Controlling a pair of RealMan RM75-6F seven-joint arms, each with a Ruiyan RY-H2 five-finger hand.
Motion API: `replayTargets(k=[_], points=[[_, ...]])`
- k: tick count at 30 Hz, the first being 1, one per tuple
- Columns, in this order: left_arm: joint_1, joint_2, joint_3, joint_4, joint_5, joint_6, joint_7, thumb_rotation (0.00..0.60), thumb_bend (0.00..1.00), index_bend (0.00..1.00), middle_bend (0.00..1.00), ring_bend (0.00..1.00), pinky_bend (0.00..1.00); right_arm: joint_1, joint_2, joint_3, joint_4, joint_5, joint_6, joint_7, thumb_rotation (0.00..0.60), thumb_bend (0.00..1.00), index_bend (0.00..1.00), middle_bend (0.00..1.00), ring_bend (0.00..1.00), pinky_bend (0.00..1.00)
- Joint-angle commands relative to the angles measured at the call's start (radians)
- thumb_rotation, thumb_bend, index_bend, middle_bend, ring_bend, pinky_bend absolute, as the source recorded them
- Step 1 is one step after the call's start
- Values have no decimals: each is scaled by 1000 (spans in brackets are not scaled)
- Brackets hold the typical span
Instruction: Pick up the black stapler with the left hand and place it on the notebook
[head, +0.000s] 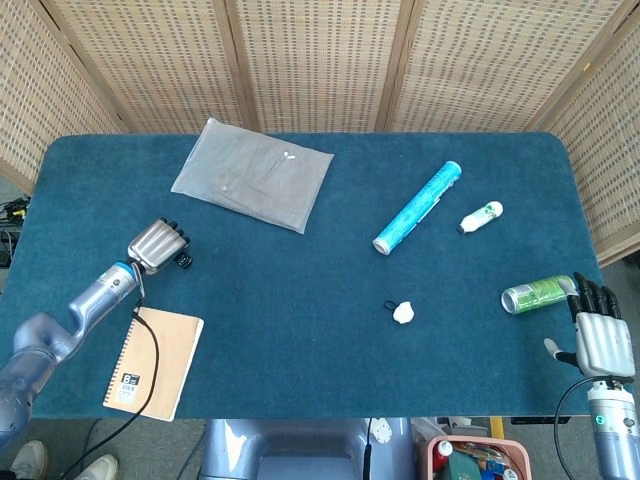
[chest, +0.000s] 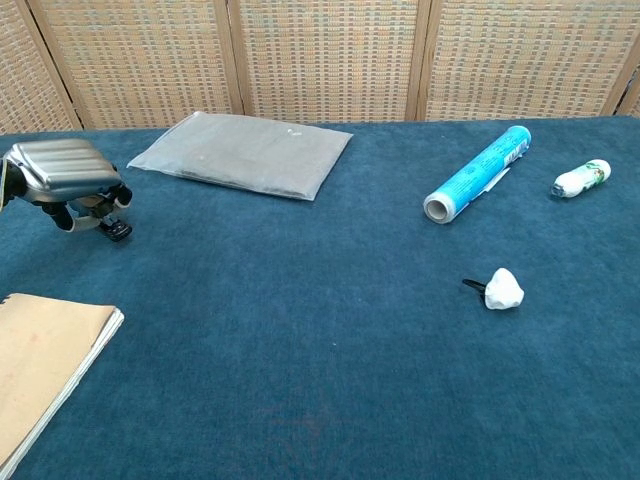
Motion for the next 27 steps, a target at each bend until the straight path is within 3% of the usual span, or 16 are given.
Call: replayTargets(k=[1,7,11,19,27], points=[[7,8,3,-5,4,38,-16,600,528,737,499,357,454,-1,1,1,1,2,-2,5,600,173,0,0,0,0],[27,73,3,-75,8,132,-4,600,532,743,500,356,454,-1,5,1,3,-2,-5,25,600,172,0,0,0,0],[52,153,4,-187,11,205,35,600,536,744,500,357,454,-2,6,-1,5,-9,-2,37,600,173,0,0,0,0],[114,397,40,-614,64,358,225,600,535,744,500,357,454,-4,5,-6,4,-24,2,54,600,172,0,0,0,0],[160,538,95,-950,142,396,451,600,535,744,500,356,454,-12,13,-17,-19,-58,26,60,600,173,0,0,0,0]])
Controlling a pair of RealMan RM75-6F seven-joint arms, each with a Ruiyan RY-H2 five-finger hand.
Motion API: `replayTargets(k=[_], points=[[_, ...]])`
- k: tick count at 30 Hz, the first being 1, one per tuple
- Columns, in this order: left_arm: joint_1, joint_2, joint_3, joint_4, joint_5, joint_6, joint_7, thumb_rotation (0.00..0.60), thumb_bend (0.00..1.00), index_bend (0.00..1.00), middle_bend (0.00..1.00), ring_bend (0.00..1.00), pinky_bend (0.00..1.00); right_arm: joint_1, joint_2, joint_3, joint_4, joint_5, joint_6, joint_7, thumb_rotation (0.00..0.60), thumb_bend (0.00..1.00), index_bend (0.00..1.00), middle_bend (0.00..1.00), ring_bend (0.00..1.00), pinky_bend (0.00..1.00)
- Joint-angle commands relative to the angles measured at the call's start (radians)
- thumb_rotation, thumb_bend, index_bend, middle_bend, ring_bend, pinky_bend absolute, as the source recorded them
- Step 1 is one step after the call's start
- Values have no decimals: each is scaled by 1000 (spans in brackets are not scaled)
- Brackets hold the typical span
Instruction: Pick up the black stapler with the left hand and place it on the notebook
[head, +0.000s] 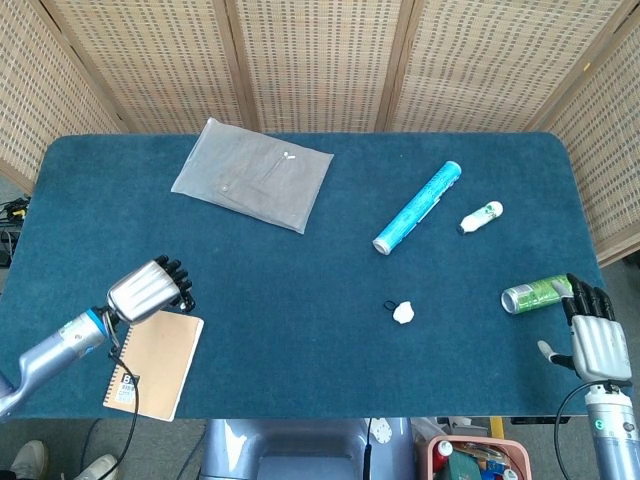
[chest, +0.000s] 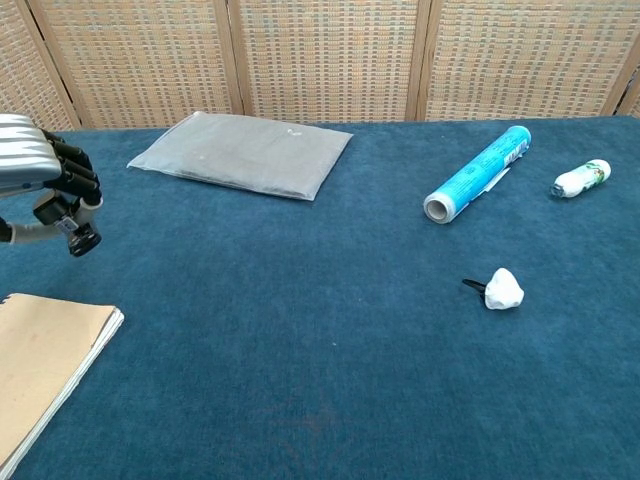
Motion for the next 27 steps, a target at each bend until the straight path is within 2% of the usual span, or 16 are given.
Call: replayTargets(k=[1,7,11,20,27], points=[[46,112,49,-200,64,34,167,600,535,744,500,356,454,-3,5,-1,-6,-7,7,7,600,173,0,0,0,0],[72,157,87,-341,99,-8,294,600,535,744,500,356,454,-13,20,2,-18,-23,30,39,600,172,0,0,0,0],[88,160,104,-384,116,-39,344,600,535,744,500,356,454,-19,29,2,-25,-34,45,59,600,173,0,0,0,0],[125,114,126,-366,120,-114,398,600,536,744,500,356,454,-26,41,1,-32,-50,59,86,600,173,0,0,0,0],[144,105,123,-328,110,-144,421,600,536,743,500,356,448,-27,43,1,-33,-52,60,89,600,173,0,0,0,0]])
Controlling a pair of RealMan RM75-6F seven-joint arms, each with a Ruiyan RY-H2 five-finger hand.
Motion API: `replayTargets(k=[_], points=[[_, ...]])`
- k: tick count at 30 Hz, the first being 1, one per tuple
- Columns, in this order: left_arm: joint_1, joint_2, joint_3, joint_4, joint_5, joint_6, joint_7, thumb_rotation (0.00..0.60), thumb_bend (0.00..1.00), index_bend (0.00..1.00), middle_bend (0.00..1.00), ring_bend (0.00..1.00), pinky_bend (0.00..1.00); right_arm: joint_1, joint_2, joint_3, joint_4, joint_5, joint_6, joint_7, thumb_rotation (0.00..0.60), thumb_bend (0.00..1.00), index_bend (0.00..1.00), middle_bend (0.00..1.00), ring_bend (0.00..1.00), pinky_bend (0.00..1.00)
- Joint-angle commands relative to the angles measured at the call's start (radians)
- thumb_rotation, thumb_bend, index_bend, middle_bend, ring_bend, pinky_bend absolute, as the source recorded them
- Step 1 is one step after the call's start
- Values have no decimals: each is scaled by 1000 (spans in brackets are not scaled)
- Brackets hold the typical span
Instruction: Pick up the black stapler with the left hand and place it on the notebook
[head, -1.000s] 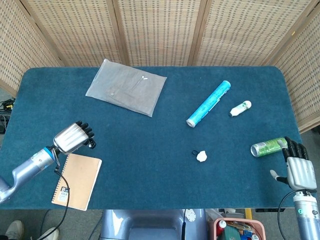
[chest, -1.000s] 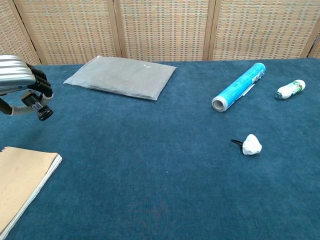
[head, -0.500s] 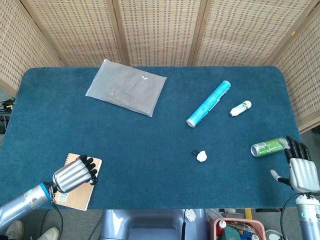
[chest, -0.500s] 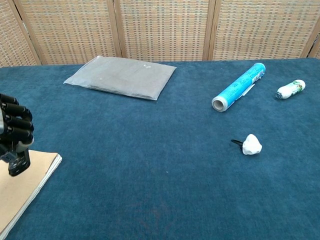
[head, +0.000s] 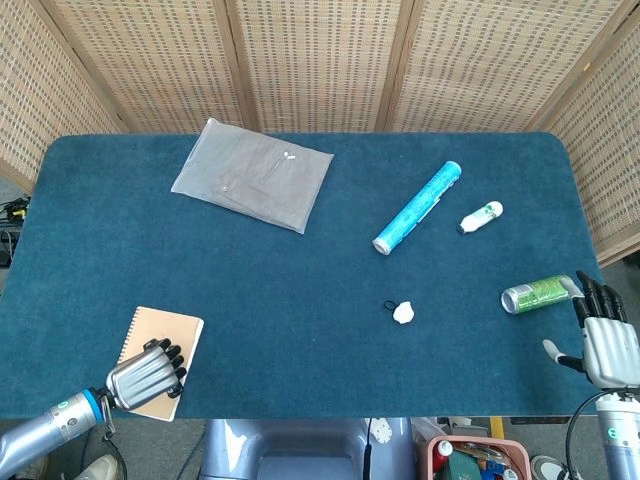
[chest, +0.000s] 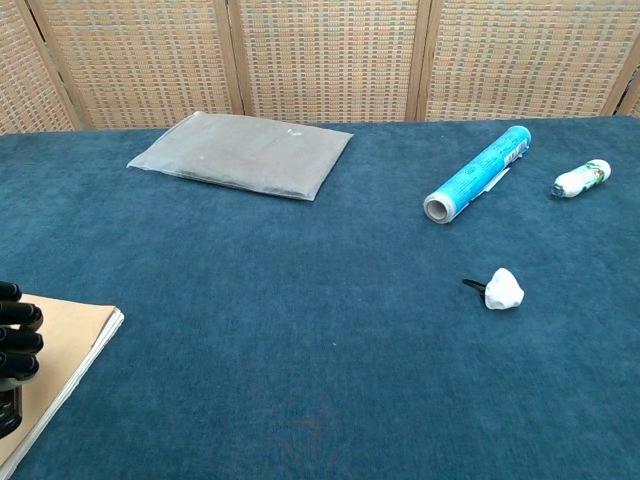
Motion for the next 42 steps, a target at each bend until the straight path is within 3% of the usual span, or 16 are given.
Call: replayTargets(k=[1,6,12,22,32,37,42], points=[[10,-6,-4,15,-9,-8,2,600,537,743,500,356,445,0,0,0,-1,0,-1,0,600,173,0,0,0,0],[17,-14,-6,42,-19,-31,5,600,524,713,462,356,395,0,0,-1,-2,-1,-1,-2,600,173,0,0,0,0],[28,-13,-16,56,-44,-62,36,600,493,601,379,325,322,0,-1,-1,-2,-2,-1,-3,600,173,0,0,0,0],[44,15,-35,16,-75,-80,81,600,437,312,103,89,175,-1,0,0,-3,-4,1,-1,600,173,0,0,0,0],[54,83,-37,-53,-71,-62,91,600,281,148,1,5,99,-5,3,0,-8,-8,8,1,600,172,0,0,0,0],[80,156,-32,-118,-68,14,30,600,252,137,0,3,82,-5,5,-1,-10,-14,10,3,600,173,0,0,0,0],[153,218,-58,-176,-104,191,-101,600,247,102,0,0,40,-5,7,-5,-18,-27,16,-1,600,173,0,0,0,0]])
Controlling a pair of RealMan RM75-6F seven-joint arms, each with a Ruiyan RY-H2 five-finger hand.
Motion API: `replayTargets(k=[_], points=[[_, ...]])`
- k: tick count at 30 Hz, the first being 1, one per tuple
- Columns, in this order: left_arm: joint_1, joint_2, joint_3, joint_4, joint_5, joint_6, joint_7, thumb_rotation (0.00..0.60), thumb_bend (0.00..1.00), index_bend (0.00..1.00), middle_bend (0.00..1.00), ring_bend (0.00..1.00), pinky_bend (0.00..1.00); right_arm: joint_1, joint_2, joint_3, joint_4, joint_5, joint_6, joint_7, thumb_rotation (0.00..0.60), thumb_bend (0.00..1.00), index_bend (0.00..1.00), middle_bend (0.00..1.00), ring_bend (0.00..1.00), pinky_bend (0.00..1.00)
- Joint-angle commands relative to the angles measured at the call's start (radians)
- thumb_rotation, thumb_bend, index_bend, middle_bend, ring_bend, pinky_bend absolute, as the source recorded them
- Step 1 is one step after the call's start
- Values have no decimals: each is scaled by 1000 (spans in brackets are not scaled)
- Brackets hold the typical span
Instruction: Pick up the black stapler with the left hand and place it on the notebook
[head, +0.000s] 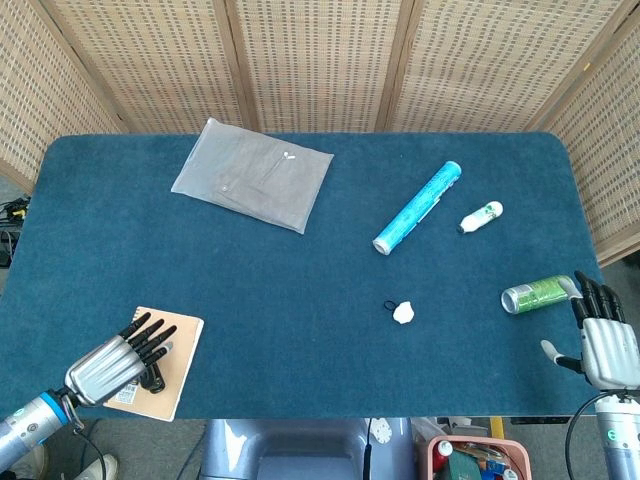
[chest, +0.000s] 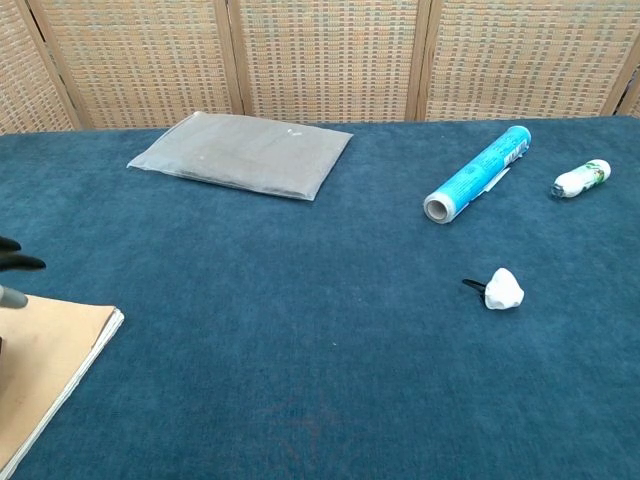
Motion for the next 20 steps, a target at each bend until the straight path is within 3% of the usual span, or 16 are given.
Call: replayTargets(k=[1,10,14,20], points=[[78,45,-33,-50,-49,160,-115,600,247,76,0,0,22,0,2,-3,-6,-10,4,-4,600,173,0,0,0,0],[268,-77,-140,-92,-334,380,-285,600,239,22,0,0,0,1,6,-17,-34,-56,23,-29,600,173,0,0,0,0],[325,-170,-167,-16,-358,452,-309,600,234,21,0,0,0,5,1,-23,-39,-69,22,-48,600,172,0,0,0,0],[365,-217,-194,69,-329,529,-340,600,233,18,0,0,0,8,-5,-28,-47,-94,34,-74,600,172,0,0,0,0]])
